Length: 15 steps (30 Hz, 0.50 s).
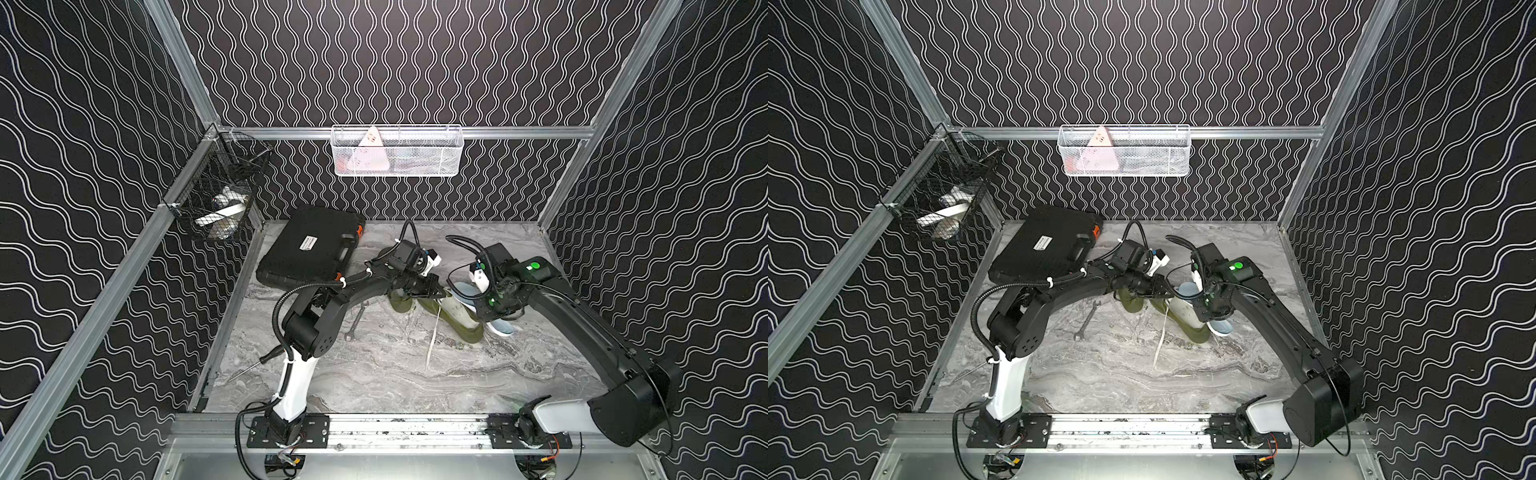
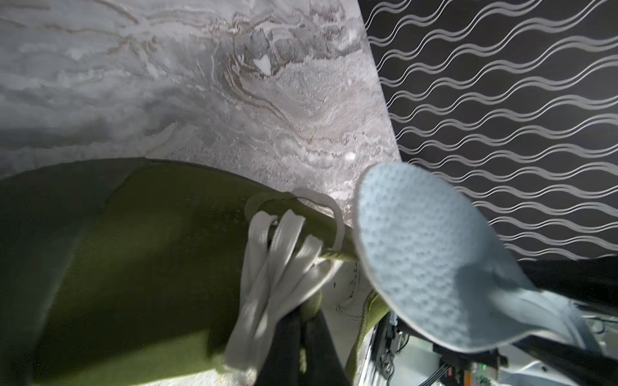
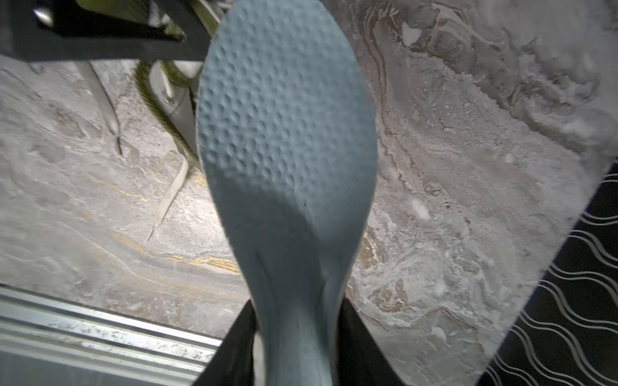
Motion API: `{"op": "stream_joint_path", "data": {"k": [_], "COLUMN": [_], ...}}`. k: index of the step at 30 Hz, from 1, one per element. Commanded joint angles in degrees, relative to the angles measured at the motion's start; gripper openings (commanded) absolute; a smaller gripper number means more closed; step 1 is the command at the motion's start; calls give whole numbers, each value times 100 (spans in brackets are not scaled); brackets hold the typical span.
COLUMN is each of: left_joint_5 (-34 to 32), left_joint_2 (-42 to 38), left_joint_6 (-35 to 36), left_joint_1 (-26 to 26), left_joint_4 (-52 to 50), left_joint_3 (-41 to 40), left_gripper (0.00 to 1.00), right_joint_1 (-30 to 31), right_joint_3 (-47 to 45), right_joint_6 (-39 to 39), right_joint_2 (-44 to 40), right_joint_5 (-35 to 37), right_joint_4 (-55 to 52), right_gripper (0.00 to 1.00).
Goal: Insert the insole into the shoe
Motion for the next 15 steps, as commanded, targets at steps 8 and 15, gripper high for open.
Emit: {"op": "stream_joint_path", "data": {"k": [8,15], "left_joint_5": [168,-48], "left_joint_2": [23,-10], "left_joint_6": [-476,-338], "left_joint_1": [13,-50], "left_joint_4": [898,857], "left_joint_3": [-209,-396], "left_gripper": [0,0], "right_joint_1": [656,748], "right_joint_3": [99,-86], "right_joint_6": [-260,-400], "right_joint_2": [195,179], "right_joint_5": [903,796], "right_joint_4": [-861,-936], "right_gripper": [39,37]}}
